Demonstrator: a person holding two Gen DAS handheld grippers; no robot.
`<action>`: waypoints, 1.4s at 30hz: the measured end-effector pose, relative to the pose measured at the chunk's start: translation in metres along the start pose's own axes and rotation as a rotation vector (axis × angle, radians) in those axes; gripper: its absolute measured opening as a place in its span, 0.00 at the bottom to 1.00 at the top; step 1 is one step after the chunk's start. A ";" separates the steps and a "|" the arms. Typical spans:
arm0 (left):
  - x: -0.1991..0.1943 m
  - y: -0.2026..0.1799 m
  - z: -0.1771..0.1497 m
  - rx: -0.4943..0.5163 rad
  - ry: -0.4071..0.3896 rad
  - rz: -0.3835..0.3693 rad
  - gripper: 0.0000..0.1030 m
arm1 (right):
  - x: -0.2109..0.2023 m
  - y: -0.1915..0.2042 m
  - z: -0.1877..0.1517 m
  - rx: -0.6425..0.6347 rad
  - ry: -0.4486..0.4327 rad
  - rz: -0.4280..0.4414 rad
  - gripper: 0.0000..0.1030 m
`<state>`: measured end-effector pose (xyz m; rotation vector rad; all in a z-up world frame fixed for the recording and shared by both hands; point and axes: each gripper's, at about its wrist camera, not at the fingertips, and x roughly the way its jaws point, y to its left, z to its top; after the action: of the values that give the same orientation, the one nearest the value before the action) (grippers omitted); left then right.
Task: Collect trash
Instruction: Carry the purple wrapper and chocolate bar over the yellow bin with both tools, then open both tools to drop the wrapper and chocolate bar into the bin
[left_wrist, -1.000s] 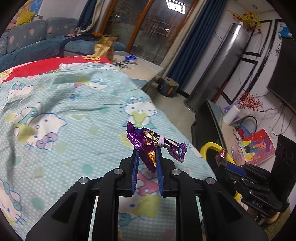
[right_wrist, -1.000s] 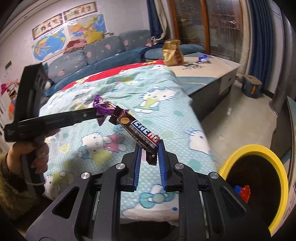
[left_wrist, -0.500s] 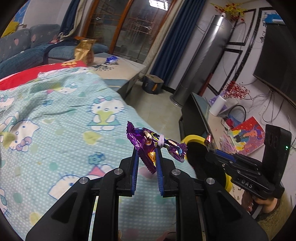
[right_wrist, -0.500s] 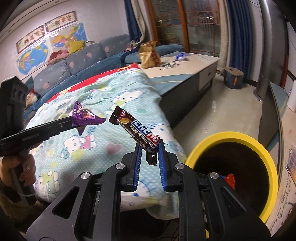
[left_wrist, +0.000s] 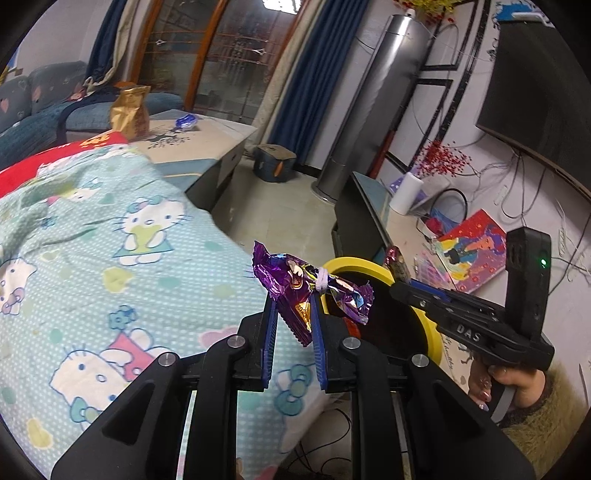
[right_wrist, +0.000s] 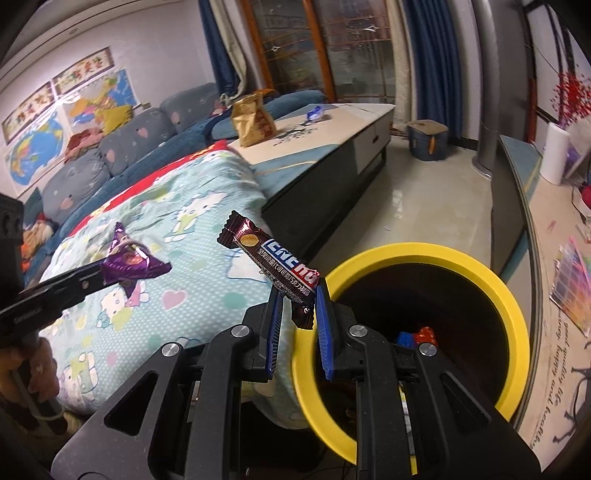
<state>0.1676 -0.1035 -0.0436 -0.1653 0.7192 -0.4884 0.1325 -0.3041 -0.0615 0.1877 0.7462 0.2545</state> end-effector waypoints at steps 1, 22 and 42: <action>0.001 -0.003 -0.001 0.007 0.002 -0.004 0.16 | -0.001 -0.003 0.000 0.010 -0.002 -0.007 0.13; 0.043 -0.079 -0.016 0.166 0.072 -0.091 0.16 | -0.006 -0.087 -0.016 0.249 0.023 -0.129 0.13; 0.113 -0.109 -0.034 0.232 0.187 -0.128 0.20 | -0.002 -0.137 -0.050 0.425 0.079 -0.161 0.31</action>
<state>0.1778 -0.2525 -0.1021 0.0535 0.8307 -0.7118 0.1189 -0.4317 -0.1318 0.5198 0.8836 -0.0541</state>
